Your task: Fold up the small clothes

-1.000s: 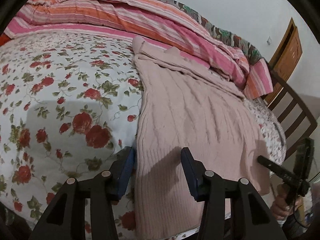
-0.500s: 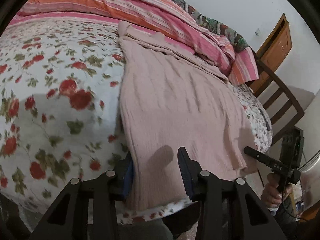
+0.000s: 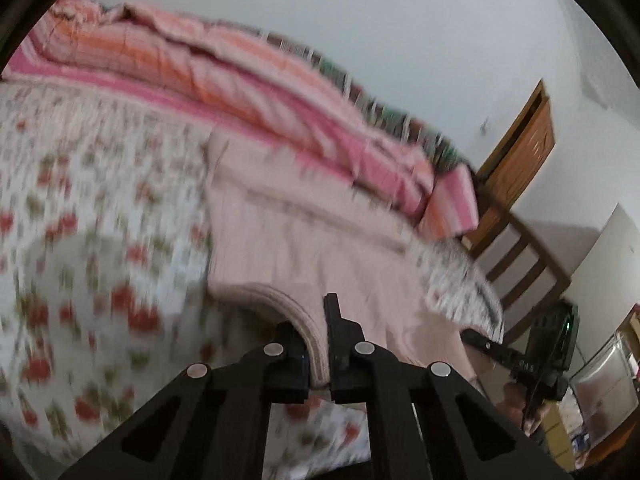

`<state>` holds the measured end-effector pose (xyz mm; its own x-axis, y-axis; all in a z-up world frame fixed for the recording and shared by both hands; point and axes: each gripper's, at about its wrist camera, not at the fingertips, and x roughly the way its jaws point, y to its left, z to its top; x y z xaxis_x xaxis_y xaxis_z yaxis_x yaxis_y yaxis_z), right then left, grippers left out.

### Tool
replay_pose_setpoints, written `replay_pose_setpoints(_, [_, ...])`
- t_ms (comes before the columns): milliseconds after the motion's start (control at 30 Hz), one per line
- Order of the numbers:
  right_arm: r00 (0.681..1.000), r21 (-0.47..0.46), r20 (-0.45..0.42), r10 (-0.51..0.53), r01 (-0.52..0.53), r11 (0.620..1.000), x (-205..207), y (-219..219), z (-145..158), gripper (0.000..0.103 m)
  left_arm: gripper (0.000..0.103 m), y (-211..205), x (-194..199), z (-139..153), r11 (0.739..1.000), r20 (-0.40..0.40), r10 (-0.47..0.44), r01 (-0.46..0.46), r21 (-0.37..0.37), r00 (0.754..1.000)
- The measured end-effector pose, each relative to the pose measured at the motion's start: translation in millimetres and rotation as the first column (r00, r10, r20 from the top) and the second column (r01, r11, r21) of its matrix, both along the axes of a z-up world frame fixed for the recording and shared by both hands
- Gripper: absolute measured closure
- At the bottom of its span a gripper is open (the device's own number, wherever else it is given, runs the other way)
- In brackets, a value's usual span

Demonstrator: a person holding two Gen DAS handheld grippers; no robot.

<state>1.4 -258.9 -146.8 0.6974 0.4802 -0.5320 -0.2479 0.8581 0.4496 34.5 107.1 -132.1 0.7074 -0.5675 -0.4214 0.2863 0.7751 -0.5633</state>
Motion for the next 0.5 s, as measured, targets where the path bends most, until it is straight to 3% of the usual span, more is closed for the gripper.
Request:
replay_pose_setpoints(100, [0.999,0.092,0.035,-0.024,0.02,0.996,15,-14,21,0.098,0.097,0,20,21,0.999,0.048,0.014,-0.011,-0.05,0.999])
replay_pose_setpoints(167, [0.998,0.163,0.032,-0.054,0.048,0.985,30,-26,30,0.098,0.096,-2,35,31,0.998,0.068,0.039,-0.036,-0.046,0.997])
replay_pose_setpoints(300, [0.996,0.269,0.013,-0.083,0.076,0.96,59,-43,40,0.098,0.096,-1,62,38,0.994,0.071,0.086,-0.081,-0.075,0.994])
replay_pose_setpoints(500, [0.996,0.315,0.007,-0.093,0.086,0.945,106,-52,42,0.098,0.097,1,109,39,0.99,0.053,0.131,-0.127,-0.059,0.99])
